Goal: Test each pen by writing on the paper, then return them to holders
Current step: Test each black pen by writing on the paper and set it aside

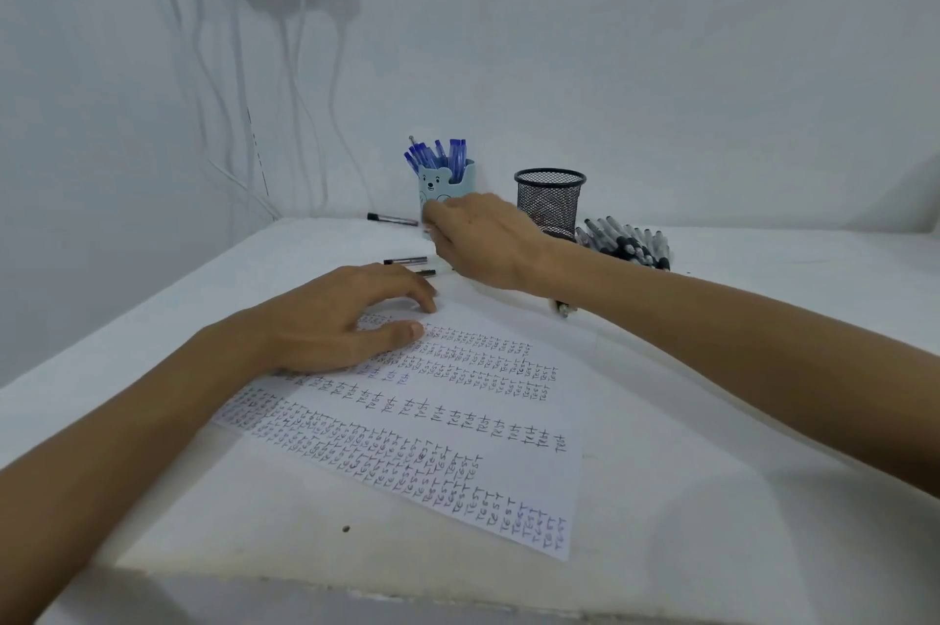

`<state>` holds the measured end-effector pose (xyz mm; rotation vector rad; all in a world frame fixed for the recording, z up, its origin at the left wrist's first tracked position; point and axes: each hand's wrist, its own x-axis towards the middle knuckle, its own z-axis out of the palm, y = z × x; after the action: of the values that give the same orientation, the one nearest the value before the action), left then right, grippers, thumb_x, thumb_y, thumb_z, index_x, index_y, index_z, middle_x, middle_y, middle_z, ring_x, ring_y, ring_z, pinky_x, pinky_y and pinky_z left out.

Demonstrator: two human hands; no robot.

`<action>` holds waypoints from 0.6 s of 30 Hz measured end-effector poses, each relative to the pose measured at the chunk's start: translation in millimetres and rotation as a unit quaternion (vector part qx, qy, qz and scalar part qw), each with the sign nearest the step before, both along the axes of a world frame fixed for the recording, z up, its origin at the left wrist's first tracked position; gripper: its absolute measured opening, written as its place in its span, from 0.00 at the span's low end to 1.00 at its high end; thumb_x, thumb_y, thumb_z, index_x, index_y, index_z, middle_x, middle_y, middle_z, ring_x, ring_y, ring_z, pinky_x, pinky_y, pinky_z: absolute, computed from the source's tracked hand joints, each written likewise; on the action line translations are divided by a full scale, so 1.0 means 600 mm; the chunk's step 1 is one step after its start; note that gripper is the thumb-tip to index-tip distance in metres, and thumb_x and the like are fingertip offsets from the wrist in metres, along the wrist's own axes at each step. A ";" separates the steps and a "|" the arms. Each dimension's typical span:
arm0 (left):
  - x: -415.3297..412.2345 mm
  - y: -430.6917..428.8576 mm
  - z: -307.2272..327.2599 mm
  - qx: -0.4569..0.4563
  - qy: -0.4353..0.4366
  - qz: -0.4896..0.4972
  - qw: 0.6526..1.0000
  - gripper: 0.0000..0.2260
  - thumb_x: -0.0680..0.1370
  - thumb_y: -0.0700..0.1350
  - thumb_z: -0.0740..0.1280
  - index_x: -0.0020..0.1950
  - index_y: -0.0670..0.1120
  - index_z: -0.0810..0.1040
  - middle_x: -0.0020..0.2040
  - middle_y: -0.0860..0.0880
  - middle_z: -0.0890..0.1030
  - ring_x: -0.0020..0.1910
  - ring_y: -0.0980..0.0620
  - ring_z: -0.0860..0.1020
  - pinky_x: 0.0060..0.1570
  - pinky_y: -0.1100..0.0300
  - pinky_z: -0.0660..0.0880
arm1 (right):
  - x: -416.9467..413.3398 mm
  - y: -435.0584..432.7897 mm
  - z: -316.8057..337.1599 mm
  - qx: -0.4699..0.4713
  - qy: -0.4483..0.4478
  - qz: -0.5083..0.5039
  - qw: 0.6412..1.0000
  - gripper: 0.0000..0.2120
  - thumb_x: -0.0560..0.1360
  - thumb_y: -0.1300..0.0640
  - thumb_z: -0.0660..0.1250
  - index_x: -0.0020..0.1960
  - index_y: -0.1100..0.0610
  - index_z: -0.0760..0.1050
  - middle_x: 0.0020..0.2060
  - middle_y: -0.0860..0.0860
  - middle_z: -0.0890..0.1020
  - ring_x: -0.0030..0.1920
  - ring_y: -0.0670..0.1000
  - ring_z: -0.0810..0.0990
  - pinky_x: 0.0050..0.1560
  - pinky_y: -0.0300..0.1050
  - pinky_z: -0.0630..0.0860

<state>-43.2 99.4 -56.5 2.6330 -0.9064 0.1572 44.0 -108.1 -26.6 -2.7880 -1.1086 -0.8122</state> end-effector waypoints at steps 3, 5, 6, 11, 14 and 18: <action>-0.002 -0.003 0.000 0.003 -0.007 -0.009 1.000 0.21 0.79 0.66 0.61 0.68 0.60 0.77 0.70 0.68 0.74 0.71 0.68 0.68 0.71 0.66 0.63 | -0.017 -0.023 0.006 0.066 0.005 -0.032 0.997 0.27 0.84 0.37 0.50 0.43 0.58 0.71 0.36 0.51 0.78 0.37 0.54 0.76 0.35 0.48 0.67; -0.006 -0.009 0.001 0.009 -0.012 -0.019 1.000 0.20 0.81 0.66 0.61 0.69 0.61 0.76 0.71 0.68 0.73 0.72 0.68 0.68 0.72 0.65 0.63 | -0.031 -0.040 0.012 0.089 0.072 -0.069 0.991 0.37 0.79 0.27 0.44 0.38 0.58 0.71 0.32 0.52 0.78 0.34 0.53 0.77 0.37 0.49 0.72; -0.008 -0.013 0.001 0.014 -0.012 -0.024 1.000 0.19 0.82 0.65 0.61 0.70 0.61 0.75 0.72 0.68 0.72 0.73 0.67 0.68 0.72 0.63 0.63 | -0.035 -0.047 0.015 0.100 0.106 -0.080 0.986 0.38 0.78 0.26 0.42 0.36 0.57 0.69 0.30 0.52 0.76 0.33 0.53 0.76 0.39 0.49 0.75; -0.018 -0.029 0.002 0.030 -0.012 -0.043 0.999 0.19 0.82 0.66 0.60 0.70 0.63 0.74 0.73 0.70 0.70 0.74 0.67 0.67 0.73 0.59 0.65 | -0.054 -0.080 0.020 0.181 0.196 -0.069 0.961 0.36 0.80 0.28 0.39 0.36 0.59 0.63 0.30 0.56 0.68 0.33 0.53 0.68 0.45 0.52 0.74; -0.024 -0.035 0.004 0.033 -0.011 -0.050 0.998 0.18 0.82 0.65 0.60 0.70 0.63 0.74 0.73 0.70 0.69 0.74 0.66 0.67 0.74 0.57 0.66 | -0.063 -0.093 0.021 0.206 0.239 -0.059 0.947 0.41 0.80 0.28 0.41 0.43 0.63 0.71 0.37 0.60 0.72 0.39 0.53 0.71 0.49 0.54 0.74; -0.034 -0.042 0.006 0.026 -0.007 -0.064 0.998 0.19 0.82 0.63 0.62 0.73 0.64 0.72 0.75 0.70 0.67 0.76 0.66 0.65 0.76 0.54 0.65 | -0.060 -0.114 0.017 0.307 0.251 0.006 0.918 0.33 0.83 0.35 0.51 0.41 0.62 0.76 0.34 0.52 0.79 0.34 0.49 0.74 0.41 0.45 0.73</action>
<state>-63.4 74.1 -53.2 2.6134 -1.0952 0.1214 8.1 -176.5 -16.7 -2.2491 -0.6348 -0.3162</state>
